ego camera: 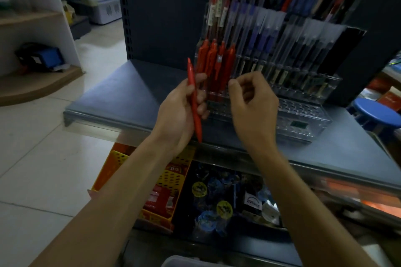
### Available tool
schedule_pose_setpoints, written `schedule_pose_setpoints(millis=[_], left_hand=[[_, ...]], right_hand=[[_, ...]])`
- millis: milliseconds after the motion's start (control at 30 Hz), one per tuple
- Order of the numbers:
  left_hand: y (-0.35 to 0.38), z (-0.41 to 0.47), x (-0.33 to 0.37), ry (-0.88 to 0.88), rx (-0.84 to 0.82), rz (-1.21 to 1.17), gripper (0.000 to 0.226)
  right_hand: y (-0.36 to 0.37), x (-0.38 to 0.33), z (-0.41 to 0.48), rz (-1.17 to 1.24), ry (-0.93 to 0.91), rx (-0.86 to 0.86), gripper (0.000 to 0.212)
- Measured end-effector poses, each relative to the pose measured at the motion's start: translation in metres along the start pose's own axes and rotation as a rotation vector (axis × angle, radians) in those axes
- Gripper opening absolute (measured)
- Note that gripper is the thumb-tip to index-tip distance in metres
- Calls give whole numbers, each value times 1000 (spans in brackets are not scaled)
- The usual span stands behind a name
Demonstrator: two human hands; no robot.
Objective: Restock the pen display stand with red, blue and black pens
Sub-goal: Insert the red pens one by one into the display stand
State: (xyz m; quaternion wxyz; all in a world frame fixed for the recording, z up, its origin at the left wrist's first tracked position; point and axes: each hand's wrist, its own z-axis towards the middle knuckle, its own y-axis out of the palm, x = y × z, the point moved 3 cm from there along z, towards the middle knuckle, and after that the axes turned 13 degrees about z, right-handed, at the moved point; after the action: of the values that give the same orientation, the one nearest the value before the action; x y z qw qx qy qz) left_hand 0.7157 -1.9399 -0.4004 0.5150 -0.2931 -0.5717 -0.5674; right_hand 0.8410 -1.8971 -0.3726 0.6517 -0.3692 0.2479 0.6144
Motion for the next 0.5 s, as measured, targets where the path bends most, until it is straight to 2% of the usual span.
schedule_pose_setpoints(millis=[133,267,400,500], left_hand=[[0,-1,0,22,-4,-38,26],[-4,0,4,98,56,47,23],[-4,-2,4,131,53,161,22],[-1,-3,6,142,15,212,26]], right_hand=[[16,-5,-17,70,34,-184,14],[17,-3,-17,60,83,-260,15],[16,-5,-13,-109,-10,-376,12],[12,-7,-8,-142,-53,-419,8]])
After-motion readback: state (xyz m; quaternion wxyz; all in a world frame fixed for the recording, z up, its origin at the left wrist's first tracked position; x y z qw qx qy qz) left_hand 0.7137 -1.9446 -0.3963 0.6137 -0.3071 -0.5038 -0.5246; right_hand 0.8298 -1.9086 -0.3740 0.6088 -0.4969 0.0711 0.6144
